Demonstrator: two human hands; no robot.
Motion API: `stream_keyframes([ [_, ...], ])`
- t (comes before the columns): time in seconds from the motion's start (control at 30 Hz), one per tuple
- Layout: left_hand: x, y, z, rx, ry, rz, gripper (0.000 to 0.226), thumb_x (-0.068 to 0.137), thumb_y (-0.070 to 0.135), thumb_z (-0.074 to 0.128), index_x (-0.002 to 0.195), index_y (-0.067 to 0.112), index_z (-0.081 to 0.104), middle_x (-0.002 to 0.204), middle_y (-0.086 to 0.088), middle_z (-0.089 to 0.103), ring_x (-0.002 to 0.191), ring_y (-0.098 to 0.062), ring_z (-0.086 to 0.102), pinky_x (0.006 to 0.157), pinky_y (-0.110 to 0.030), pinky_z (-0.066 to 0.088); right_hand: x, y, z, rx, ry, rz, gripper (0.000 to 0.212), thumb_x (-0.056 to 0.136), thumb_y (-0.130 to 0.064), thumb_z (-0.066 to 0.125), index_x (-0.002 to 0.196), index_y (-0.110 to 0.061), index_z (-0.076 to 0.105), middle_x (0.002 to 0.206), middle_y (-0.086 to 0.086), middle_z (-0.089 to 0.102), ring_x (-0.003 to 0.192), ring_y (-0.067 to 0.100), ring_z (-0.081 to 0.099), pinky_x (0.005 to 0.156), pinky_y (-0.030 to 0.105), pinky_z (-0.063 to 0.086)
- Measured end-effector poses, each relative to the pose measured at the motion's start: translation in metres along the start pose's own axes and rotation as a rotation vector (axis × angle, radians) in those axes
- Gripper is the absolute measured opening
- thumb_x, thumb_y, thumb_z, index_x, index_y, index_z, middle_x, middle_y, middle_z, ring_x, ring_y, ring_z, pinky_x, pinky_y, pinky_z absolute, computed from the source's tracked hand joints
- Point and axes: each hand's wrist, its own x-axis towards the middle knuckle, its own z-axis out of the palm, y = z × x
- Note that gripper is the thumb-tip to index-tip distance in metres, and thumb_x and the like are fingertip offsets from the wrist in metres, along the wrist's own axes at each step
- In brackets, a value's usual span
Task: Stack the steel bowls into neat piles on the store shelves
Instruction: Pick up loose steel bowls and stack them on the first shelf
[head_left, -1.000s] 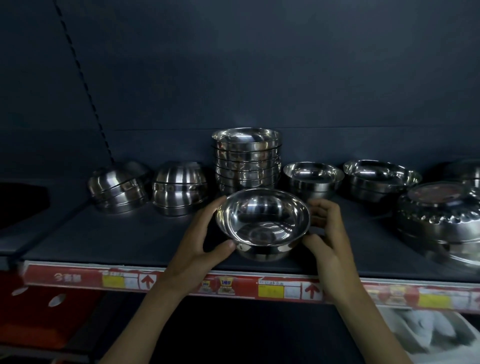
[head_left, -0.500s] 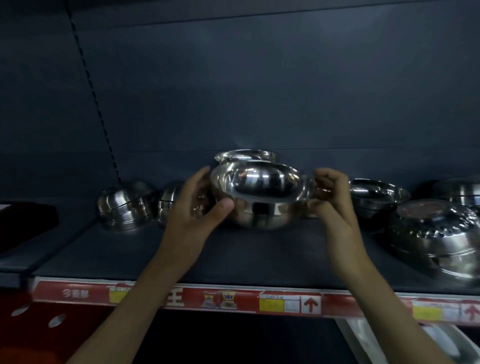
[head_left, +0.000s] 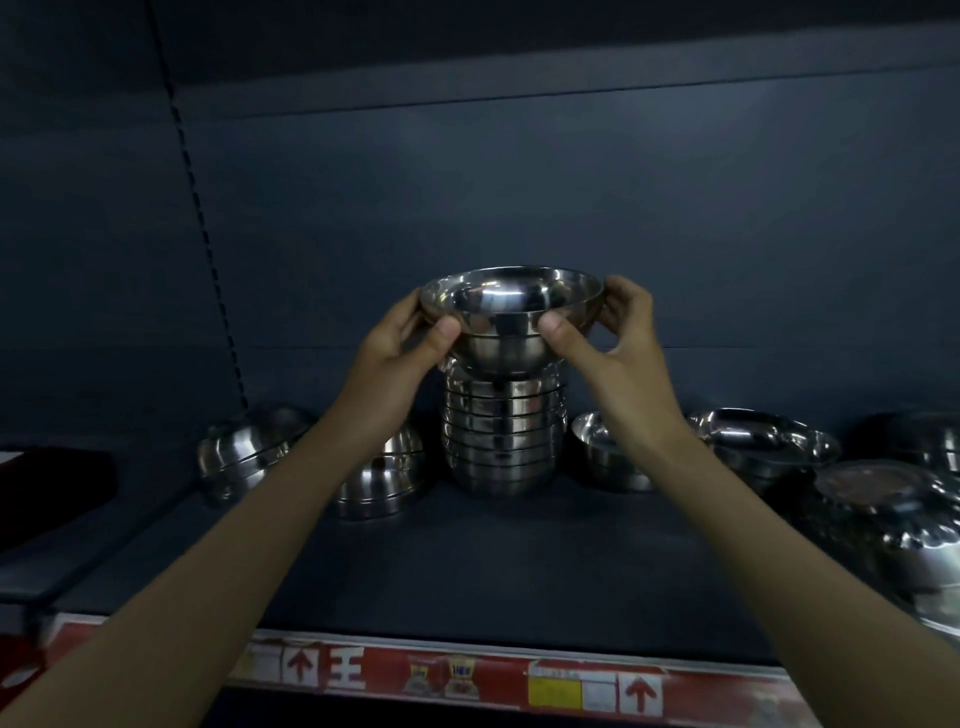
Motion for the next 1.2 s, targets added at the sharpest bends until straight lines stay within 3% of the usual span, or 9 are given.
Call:
stream_keyframes([
  [0.13, 0.017, -0.018, -0.002, 0.028, -0.025, -0.019, 0.048, 0.097, 0.023, 0.056, 0.142, 0.01, 0.045, 0.14, -0.001, 0.057, 0.13, -0.008, 0.052, 0.099, -0.015, 0.044, 0.012, 0.013, 0.01, -0.029, -0.03, 0.022, 0.088, 0.082, -0.042, 0.073, 0.15, -0.02, 0.023, 0.119, -0.024, 0.049, 0.109, -0.01, 0.049, 0.086, 0.006, 0.039],
  [0.33, 0.03, -0.044, -0.007, 0.064, -0.057, -0.074, 0.052, 0.096, 0.026, 0.057, 0.144, 0.012, 0.042, 0.143, -0.001, 0.054, 0.134, -0.01, 0.048, 0.107, -0.021, 0.041, 0.025, 0.029, 0.017, -0.081, -0.078, 0.058, 0.071, 0.088, -0.038, 0.069, 0.146, -0.025, 0.03, 0.113, -0.026, 0.051, 0.098, -0.016, 0.048, 0.078, 0.006, 0.04],
  [0.5, 0.03, -0.056, -0.004, 0.102, -0.083, -0.117, 0.059, 0.088, 0.038, 0.057, 0.14, 0.012, 0.047, 0.138, -0.002, 0.058, 0.129, -0.01, 0.053, 0.106, -0.025, 0.043, 0.028, 0.047, 0.017, -0.116, -0.112, 0.09, 0.069, 0.089, -0.041, 0.067, 0.145, -0.027, 0.031, 0.121, -0.017, 0.055, 0.111, 0.004, 0.055, 0.09, 0.023, 0.045],
  [0.57, 0.027, -0.061, -0.002, 0.103, -0.082, -0.139, 0.058, 0.087, 0.041, 0.059, 0.137, 0.014, 0.049, 0.135, -0.002, 0.06, 0.127, -0.012, 0.055, 0.106, -0.028, 0.044, 0.027, 0.053, 0.017, -0.12, -0.127, 0.119, 0.066, 0.089, -0.043, 0.066, 0.144, -0.029, 0.031, 0.113, -0.023, 0.055, 0.106, 0.002, 0.056, 0.09, 0.023, 0.046],
  [0.77, 0.024, -0.074, -0.001, 0.112, -0.076, -0.207, 0.041, 0.096, 0.028, 0.058, 0.134, 0.015, 0.051, 0.13, -0.002, 0.063, 0.123, -0.014, 0.058, 0.104, -0.031, 0.044, 0.021, 0.067, 0.018, -0.121, -0.154, 0.196, 0.042, 0.092, -0.041, 0.064, 0.119, -0.039, 0.033, 0.102, -0.029, 0.054, 0.096, -0.007, 0.055, 0.076, 0.011, 0.041],
  [0.9, 0.011, -0.087, 0.001, 0.169, -0.083, -0.236, 0.061, 0.083, 0.056, 0.06, 0.134, 0.023, 0.052, 0.129, 0.005, 0.064, 0.125, -0.012, 0.057, 0.11, -0.045, 0.042, 0.012, 0.078, 0.019, -0.142, -0.164, 0.167, 0.036, 0.092, -0.04, 0.064, 0.107, -0.048, 0.033, 0.101, -0.032, 0.051, 0.096, -0.012, 0.052, 0.078, 0.007, 0.038],
  [0.97, 0.007, -0.088, 0.002, 0.189, -0.07, -0.237, 0.064, 0.082, 0.06, 0.058, 0.135, 0.024, 0.052, 0.13, 0.007, 0.064, 0.125, -0.009, 0.056, 0.111, -0.045, 0.041, 0.011, 0.081, 0.021, -0.151, -0.153, 0.15, 0.034, 0.091, -0.042, 0.064, 0.103, -0.055, 0.035, 0.105, -0.03, 0.054, 0.104, -0.003, 0.055, 0.087, 0.016, 0.042],
  [1.1, 0.003, -0.081, 0.004, 0.219, -0.078, -0.267, 0.057, 0.088, 0.056, 0.055, 0.137, 0.026, 0.05, 0.132, 0.013, 0.061, 0.123, -0.003, 0.055, 0.112, -0.041, 0.04, 0.011, 0.083, 0.024, -0.159, -0.153, 0.167, 0.041, 0.09, -0.045, 0.065, 0.12, -0.049, 0.036, 0.117, -0.026, 0.057, 0.111, -0.005, 0.054, 0.098, 0.023, 0.043],
  [1.2, -0.018, -0.078, -0.002, 0.269, 0.009, -0.31, 0.052, 0.098, 0.041, 0.054, 0.147, 0.03, 0.038, 0.129, 0.019, 0.05, 0.121, -0.001, 0.051, 0.108, -0.026, 0.039, -0.005, 0.075, 0.033, -0.229, 0.071, 0.095, 0.07, 0.089, -0.042, 0.067, 0.146, -0.021, 0.033, 0.144, -0.009, 0.042, 0.127, -0.003, 0.04, 0.106, 0.012, 0.029],
])
